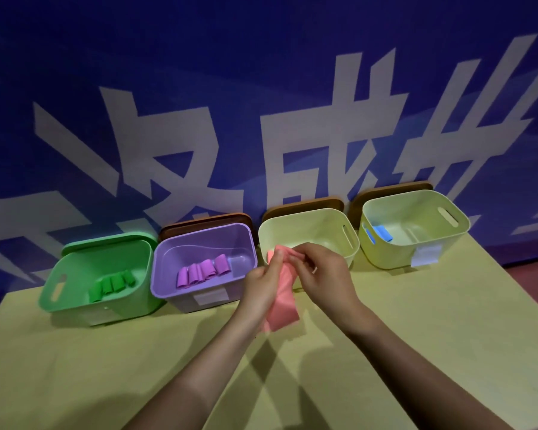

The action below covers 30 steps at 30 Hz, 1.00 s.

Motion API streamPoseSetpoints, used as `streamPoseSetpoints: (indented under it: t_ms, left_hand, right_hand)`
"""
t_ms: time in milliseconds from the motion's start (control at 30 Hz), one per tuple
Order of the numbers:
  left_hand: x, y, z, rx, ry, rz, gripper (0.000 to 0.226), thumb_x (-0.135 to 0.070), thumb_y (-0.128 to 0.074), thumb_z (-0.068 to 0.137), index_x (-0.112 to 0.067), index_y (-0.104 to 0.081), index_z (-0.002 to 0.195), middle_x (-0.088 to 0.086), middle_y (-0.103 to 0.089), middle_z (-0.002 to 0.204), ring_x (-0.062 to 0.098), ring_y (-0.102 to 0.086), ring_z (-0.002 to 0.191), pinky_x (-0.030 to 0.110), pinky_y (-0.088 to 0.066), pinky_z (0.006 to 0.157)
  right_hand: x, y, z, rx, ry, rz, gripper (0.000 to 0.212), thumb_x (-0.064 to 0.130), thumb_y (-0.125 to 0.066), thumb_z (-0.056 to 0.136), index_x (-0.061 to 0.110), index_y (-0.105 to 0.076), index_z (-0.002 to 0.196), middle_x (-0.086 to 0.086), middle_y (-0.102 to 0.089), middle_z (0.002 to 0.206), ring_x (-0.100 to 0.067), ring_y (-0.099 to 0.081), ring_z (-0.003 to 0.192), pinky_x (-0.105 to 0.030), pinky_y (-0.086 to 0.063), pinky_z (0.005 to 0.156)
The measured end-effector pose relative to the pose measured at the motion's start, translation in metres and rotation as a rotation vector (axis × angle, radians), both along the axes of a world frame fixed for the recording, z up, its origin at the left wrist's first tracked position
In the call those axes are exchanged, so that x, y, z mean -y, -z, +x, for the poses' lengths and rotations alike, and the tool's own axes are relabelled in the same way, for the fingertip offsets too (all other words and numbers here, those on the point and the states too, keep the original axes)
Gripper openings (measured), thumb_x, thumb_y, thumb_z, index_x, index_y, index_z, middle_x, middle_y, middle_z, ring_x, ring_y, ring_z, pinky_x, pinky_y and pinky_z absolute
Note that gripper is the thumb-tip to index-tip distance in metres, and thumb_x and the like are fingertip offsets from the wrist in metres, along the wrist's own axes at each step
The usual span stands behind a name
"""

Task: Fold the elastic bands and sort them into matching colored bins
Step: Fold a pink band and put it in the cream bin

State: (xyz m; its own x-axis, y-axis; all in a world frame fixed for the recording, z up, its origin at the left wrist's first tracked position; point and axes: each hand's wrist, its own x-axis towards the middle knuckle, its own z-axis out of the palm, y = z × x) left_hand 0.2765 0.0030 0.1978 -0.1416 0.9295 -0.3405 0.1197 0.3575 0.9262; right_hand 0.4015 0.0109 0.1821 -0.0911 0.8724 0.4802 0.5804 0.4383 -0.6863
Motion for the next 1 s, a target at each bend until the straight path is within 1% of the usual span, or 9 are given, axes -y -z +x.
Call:
streamPoseSetpoints:
  t_ms: [100,167,267,367,567,633,733,833,1000]
  left_hand:
    - [0.002,-0.005,0.001,0.096,-0.019,0.035,0.044,-0.044,-0.046,0.096,-0.016,-0.072,0.075,-0.005,-0.071,0.067,0.005,-0.065,0.064,0.015,-0.048,0.06]
    - [0.001,-0.005,0.004,0.108,-0.04,0.007,0.041,-0.045,-0.053,0.093,-0.013,-0.072,0.076,0.002,-0.072,0.07,0.011,-0.064,0.067,0.021,-0.048,0.065]
    - [0.003,-0.009,0.008,0.146,-0.061,-0.013,0.047,-0.046,-0.059,0.089,-0.002,-0.072,0.092,0.022,-0.071,0.095,0.023,-0.062,0.079,0.032,-0.047,0.075]
    - [0.002,-0.011,0.007,0.175,-0.058,-0.016,0.042,-0.045,-0.053,0.093,-0.009,-0.073,0.088,0.016,-0.073,0.091,0.024,-0.065,0.083,0.033,-0.05,0.079]
    - [-0.001,-0.014,0.009,0.176,-0.092,-0.083,0.032,-0.032,-0.046,0.097,-0.015,-0.066,0.078,0.012,-0.066,0.083,0.024,-0.062,0.076,0.029,-0.049,0.065]
    - [-0.001,-0.017,0.008,0.204,-0.087,-0.068,0.027,-0.024,-0.046,0.097,-0.014,-0.066,0.08,0.01,-0.064,0.082,0.022,-0.061,0.073,0.028,-0.052,0.058]
    - [-0.001,-0.017,0.004,0.188,-0.013,-0.013,0.019,-0.024,-0.052,0.095,-0.015,-0.068,0.095,0.011,-0.065,0.091,0.025,-0.062,0.081,0.043,-0.053,0.074]
    - [0.004,-0.017,0.001,0.108,0.083,0.083,0.02,-0.023,-0.044,0.1,-0.022,-0.064,0.096,0.009,-0.064,0.095,0.022,-0.06,0.085,0.036,-0.048,0.074]
    - [0.006,-0.026,-0.002,-0.056,0.201,0.166,0.025,-0.02,-0.041,0.101,-0.029,-0.06,0.088,-0.005,-0.061,0.09,0.009,-0.057,0.083,0.024,-0.046,0.07]
  right_hand:
    - [0.0,0.008,0.002,0.058,0.021,-0.011,0.014,0.021,-0.058,0.092,0.013,-0.066,0.086,0.006,-0.059,0.07,-0.01,-0.051,0.062,-0.022,-0.04,0.056]
    - [-0.002,0.008,0.005,0.049,0.052,-0.03,0.012,0.021,-0.06,0.092,0.013,-0.065,0.083,0.012,-0.052,0.067,-0.005,-0.046,0.059,-0.014,-0.033,0.055]
    - [-0.006,0.004,0.008,0.005,0.068,-0.077,0.009,0.019,-0.064,0.089,0.015,-0.066,0.082,0.016,-0.05,0.062,-0.004,-0.047,0.056,-0.011,-0.031,0.053]
    - [-0.006,-0.001,0.008,0.045,-0.028,-0.055,0.012,0.024,-0.063,0.089,0.015,-0.07,0.089,0.007,-0.063,0.07,-0.009,-0.054,0.063,-0.02,-0.041,0.058]
    - [-0.007,-0.012,0.018,0.233,-0.249,-0.019,0.03,0.03,-0.051,0.093,0.017,-0.071,0.112,0.0,-0.067,0.088,-0.014,-0.059,0.082,-0.026,-0.047,0.07]
    - [-0.007,-0.012,0.024,0.127,-0.303,-0.146,0.032,0.028,-0.048,0.095,0.02,-0.067,0.12,0.002,-0.065,0.099,-0.01,-0.059,0.092,-0.023,-0.047,0.081]
    - [0.0,-0.011,0.025,-0.174,-0.282,-0.307,0.029,0.024,-0.049,0.098,0.022,-0.066,0.121,0.006,-0.065,0.108,-0.004,-0.057,0.105,-0.016,-0.042,0.091]
    - [0.008,-0.013,0.02,-0.455,-0.223,-0.465,0.026,0.016,-0.055,0.096,0.022,-0.064,0.12,0.017,-0.066,0.102,0.003,-0.059,0.099,-0.014,-0.045,0.086]
    - [0.013,-0.017,0.016,-0.633,-0.222,-0.595,0.013,0.02,-0.059,0.093,0.023,-0.072,0.097,0.007,-0.071,0.088,-0.011,-0.065,0.088,-0.031,-0.053,0.078]
